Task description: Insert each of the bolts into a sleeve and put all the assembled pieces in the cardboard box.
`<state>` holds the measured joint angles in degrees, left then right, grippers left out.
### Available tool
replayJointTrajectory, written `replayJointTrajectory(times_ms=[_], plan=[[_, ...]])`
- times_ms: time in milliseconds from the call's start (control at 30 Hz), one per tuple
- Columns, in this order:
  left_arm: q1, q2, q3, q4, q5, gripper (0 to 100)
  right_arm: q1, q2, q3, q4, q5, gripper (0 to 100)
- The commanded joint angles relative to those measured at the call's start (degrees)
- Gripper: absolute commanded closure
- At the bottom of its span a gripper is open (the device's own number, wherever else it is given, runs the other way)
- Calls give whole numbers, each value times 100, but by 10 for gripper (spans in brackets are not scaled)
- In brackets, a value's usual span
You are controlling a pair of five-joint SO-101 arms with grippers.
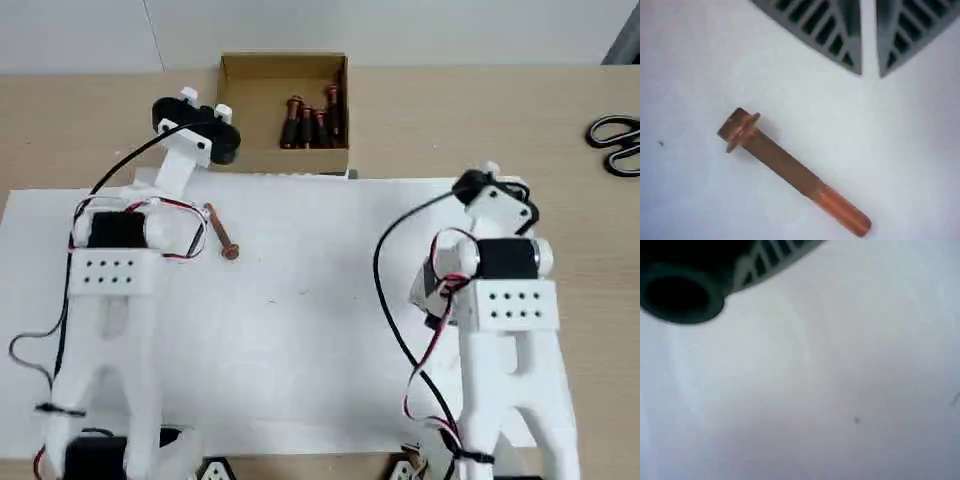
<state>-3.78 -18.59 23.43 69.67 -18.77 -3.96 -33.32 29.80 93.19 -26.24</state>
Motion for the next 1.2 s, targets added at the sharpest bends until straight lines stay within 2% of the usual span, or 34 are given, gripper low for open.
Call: replayJointTrajectory(times_ms=[0, 167, 333, 600, 700, 833, 1167], plan=[[-53, 545, -382, -70, 782, 989, 22, -567, 325, -330, 44, 995], [53, 1547, -1279, -35, 2716, 989, 4, -1244, 809, -778, 62, 995], [176, 2523, -2378, 431, 3613, 989, 31, -1446, 976, -787, 53, 995], [316, 3930, -3495, 1099, 3991, 982, 40, -1446, 976, -831, 53, 995], [255, 4290, -3749, 1257, 4211, 914, 40, -1446, 976, -831, 53, 995], [246, 4466, -3802, 1354, 4554, 829, 40, -1446, 976, -831, 44, 995], [264, 4519, -3767, 1213, 4580, 826, 40, -1455, 976, -831, 44, 995]])
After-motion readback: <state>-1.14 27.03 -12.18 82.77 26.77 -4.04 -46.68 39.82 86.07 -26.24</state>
